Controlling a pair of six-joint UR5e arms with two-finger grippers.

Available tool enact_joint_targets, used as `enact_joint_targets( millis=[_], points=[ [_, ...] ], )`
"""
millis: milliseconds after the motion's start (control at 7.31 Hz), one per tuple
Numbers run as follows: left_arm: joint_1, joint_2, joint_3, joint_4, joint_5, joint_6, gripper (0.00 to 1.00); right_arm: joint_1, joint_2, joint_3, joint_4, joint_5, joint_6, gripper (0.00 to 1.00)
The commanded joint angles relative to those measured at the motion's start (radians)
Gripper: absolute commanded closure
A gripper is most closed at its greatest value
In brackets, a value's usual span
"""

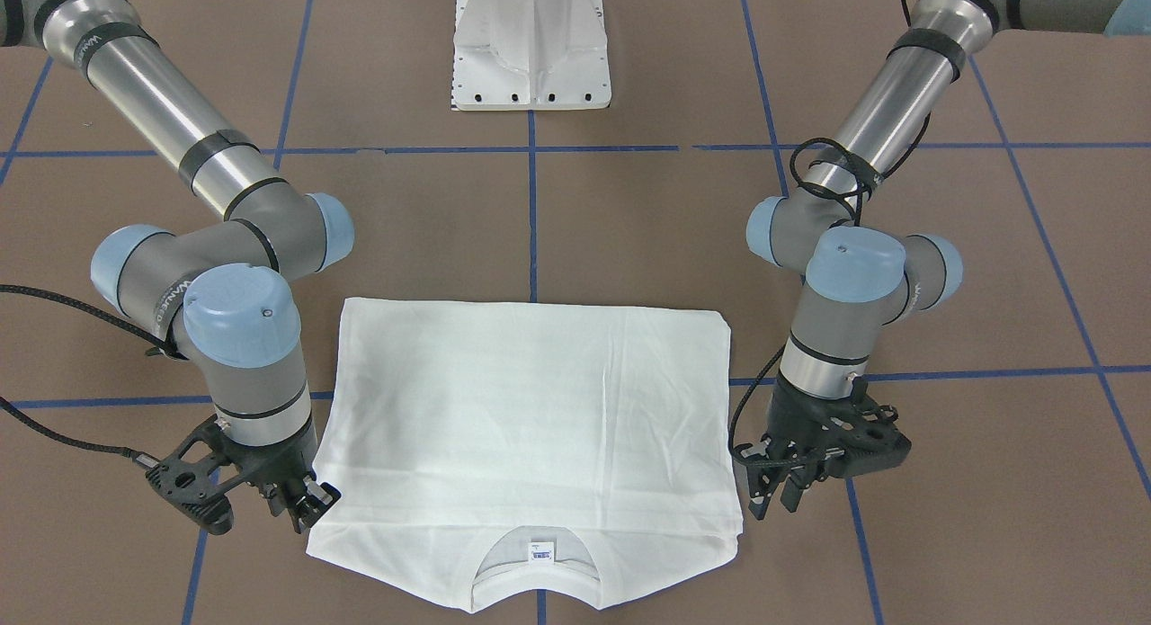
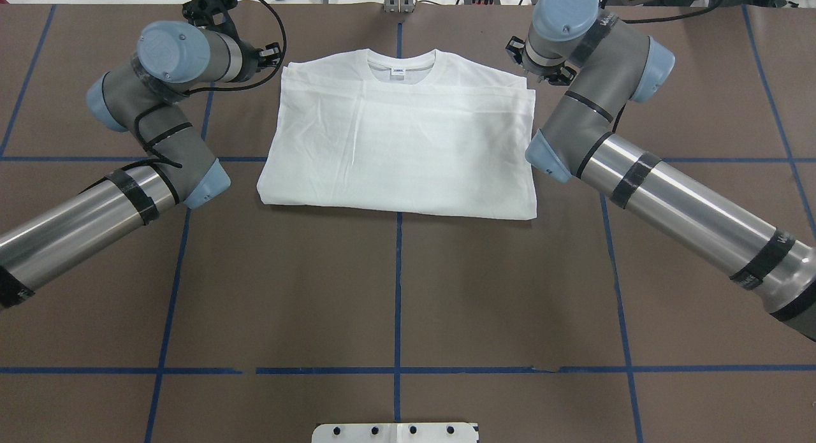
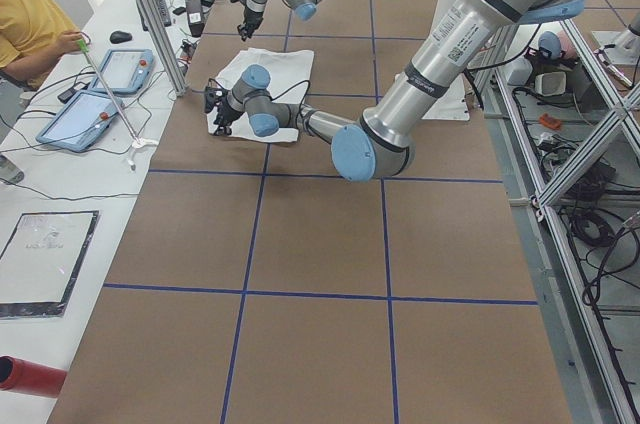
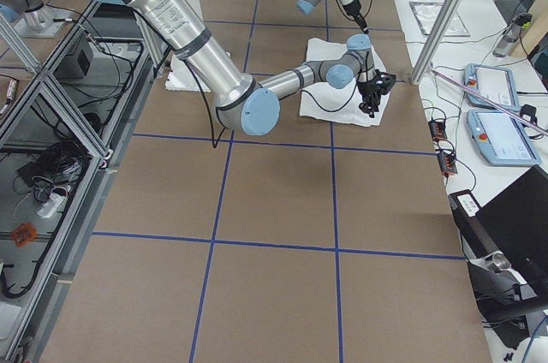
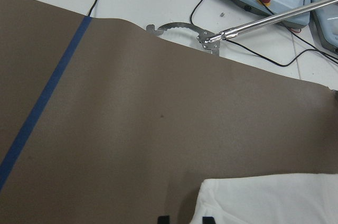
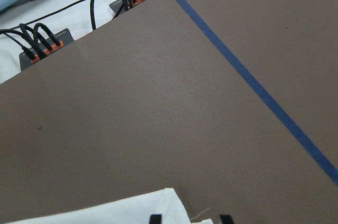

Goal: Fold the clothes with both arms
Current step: 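Move the right gripper down to the folded shirt's corner nearest the robot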

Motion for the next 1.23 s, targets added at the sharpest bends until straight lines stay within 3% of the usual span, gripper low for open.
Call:
enact_joint_targets(
  millis=[0, 410, 684, 1094],
  points=[
    [-0.020, 0.003, 0.001, -0.001, -0.005, 0.002, 0.00, 0.026, -0.039, 0.049, 0.009, 0.025, -0.040, 0.00],
    [-0.020, 0.011, -0.009, -0.005, -0.013, 0.003, 0.00, -0.086, -0.294, 0.462, 0.009, -0.001, 0.162, 0.00],
    [-0.020, 0.031, -0.011, -0.037, -0.011, 0.002, 0.00, -0.265, -0.453, 0.674, 0.004, -0.157, 0.318, 0.00],
    [-0.020, 0.032, -0.017, -0.048, -0.010, 0.002, 0.00, -0.367, -0.450, 0.657, 0.003, -0.237, 0.451, 0.01]
  ],
)
